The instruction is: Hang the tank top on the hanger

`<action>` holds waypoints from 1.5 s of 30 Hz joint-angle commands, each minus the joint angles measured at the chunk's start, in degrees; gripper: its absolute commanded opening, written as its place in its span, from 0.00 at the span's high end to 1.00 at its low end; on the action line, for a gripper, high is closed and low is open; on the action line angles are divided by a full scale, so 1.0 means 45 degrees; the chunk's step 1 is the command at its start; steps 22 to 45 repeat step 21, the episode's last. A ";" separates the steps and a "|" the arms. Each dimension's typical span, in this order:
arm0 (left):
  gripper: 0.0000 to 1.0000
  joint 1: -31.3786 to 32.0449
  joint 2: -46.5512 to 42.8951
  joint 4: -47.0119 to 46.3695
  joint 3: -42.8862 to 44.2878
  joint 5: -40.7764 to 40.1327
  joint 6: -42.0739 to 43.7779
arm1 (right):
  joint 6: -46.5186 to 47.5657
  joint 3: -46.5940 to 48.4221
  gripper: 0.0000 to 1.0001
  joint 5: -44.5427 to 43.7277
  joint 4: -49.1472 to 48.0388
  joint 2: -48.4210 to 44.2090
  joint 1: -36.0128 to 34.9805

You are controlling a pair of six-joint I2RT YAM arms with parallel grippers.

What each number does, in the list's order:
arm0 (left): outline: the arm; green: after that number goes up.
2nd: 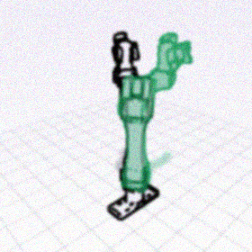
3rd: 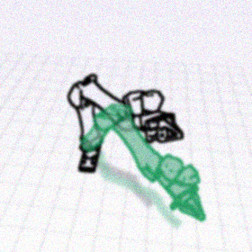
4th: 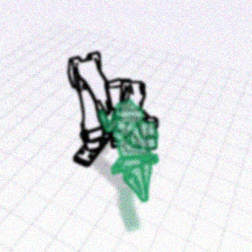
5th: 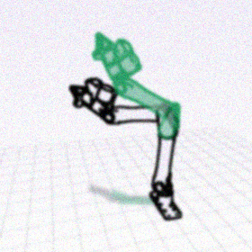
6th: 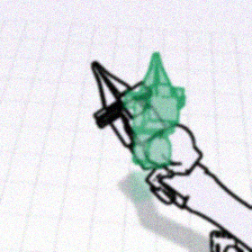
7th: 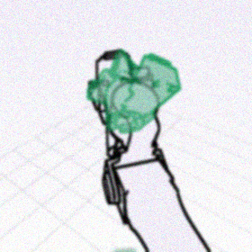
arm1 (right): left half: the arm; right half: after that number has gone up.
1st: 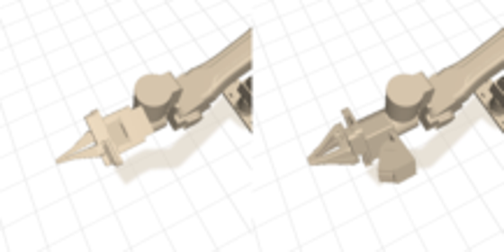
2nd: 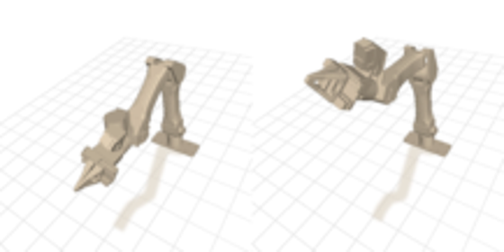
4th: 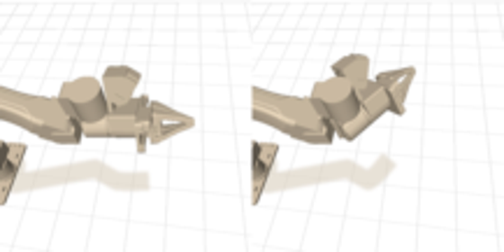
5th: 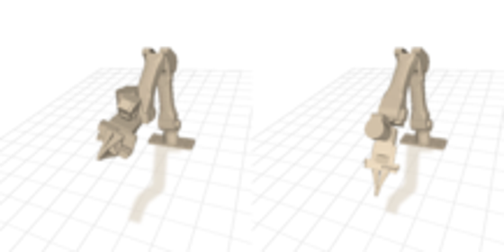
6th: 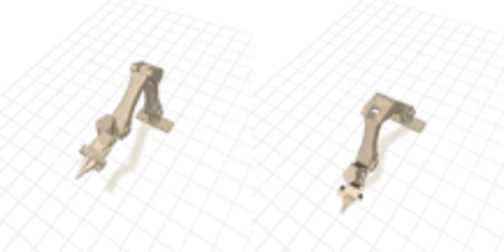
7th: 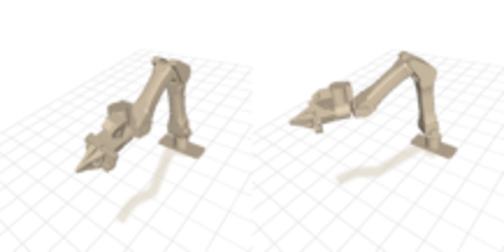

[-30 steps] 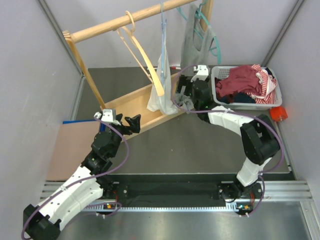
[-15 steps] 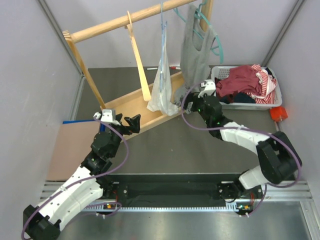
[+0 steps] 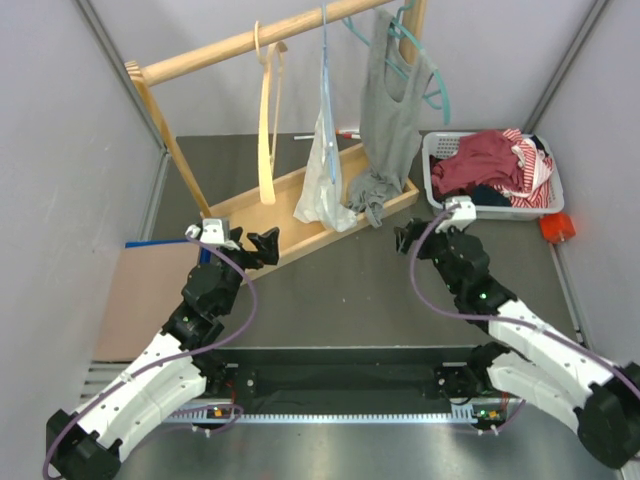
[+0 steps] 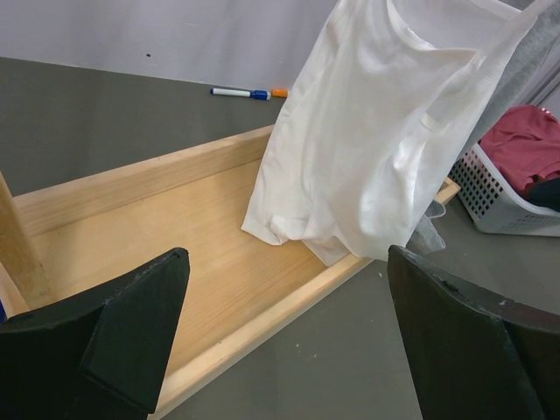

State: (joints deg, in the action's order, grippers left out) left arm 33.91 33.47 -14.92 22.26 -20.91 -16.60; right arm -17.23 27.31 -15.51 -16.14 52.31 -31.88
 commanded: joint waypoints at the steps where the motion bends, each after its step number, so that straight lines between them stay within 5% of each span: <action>1: 0.01 0.0023 -0.0173 -0.0103 -0.0045 -0.0315 -0.0120 | -0.0544 -0.0697 0.00 -0.1162 0.1691 -0.2497 -0.0084; 10: 0.01 0.0023 -0.0310 -0.0123 -0.0084 -0.0296 -0.0022 | -0.0546 -0.1576 0.00 -0.1984 0.3020 -0.4749 -0.0084; 45: 0.01 0.0003 -0.0036 -0.0044 0.0053 -0.0178 -0.0061 | -0.0467 -0.1382 0.00 -0.2081 0.3313 -0.4731 -0.0084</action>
